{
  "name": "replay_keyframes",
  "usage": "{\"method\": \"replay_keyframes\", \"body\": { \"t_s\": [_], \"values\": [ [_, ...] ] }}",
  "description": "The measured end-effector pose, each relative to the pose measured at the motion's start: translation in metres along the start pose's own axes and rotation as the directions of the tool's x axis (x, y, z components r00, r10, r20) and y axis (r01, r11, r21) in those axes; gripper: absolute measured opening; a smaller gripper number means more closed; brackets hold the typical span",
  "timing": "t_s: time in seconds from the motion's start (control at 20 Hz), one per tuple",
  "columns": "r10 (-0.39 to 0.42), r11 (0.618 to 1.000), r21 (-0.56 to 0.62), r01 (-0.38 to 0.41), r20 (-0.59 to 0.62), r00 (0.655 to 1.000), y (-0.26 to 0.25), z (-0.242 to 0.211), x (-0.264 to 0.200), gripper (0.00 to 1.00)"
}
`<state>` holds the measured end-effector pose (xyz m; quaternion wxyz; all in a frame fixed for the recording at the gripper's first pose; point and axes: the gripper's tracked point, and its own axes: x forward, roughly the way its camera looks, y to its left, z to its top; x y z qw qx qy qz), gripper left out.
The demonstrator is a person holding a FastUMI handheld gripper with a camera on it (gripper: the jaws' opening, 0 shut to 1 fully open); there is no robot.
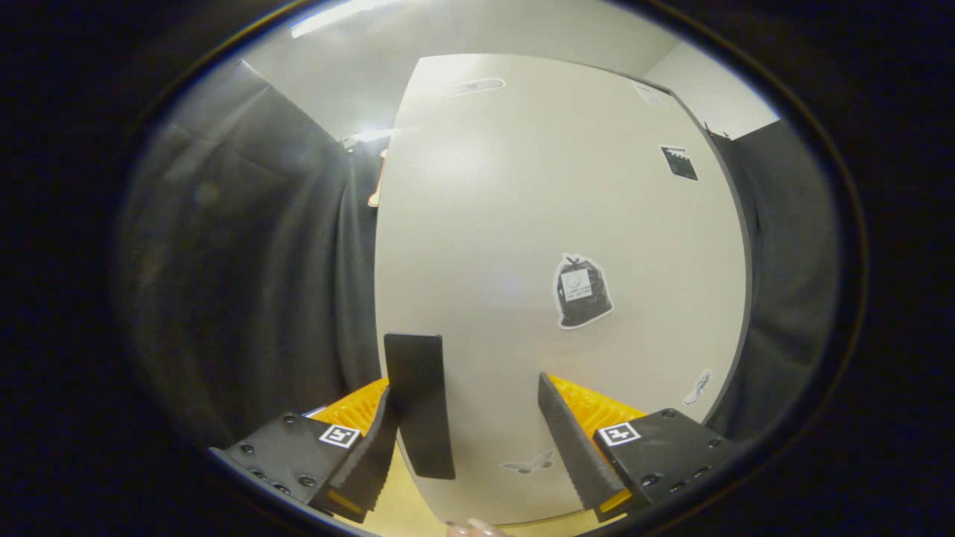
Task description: Open the shoe cabinet door, grab the shoes and put them into the shoe cabinet, then close the shoe cabinet door.
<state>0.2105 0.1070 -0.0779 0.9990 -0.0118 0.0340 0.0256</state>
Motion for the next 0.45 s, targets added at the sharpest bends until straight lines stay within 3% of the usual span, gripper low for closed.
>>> {"method": "replay_keyframes", "body": {
  "t_s": [0.45],
  "values": [
    [-0.063,0.998,0.016,0.063,0.001,0.998,-0.002,-0.001,0.015,1.0]
  ]
}}
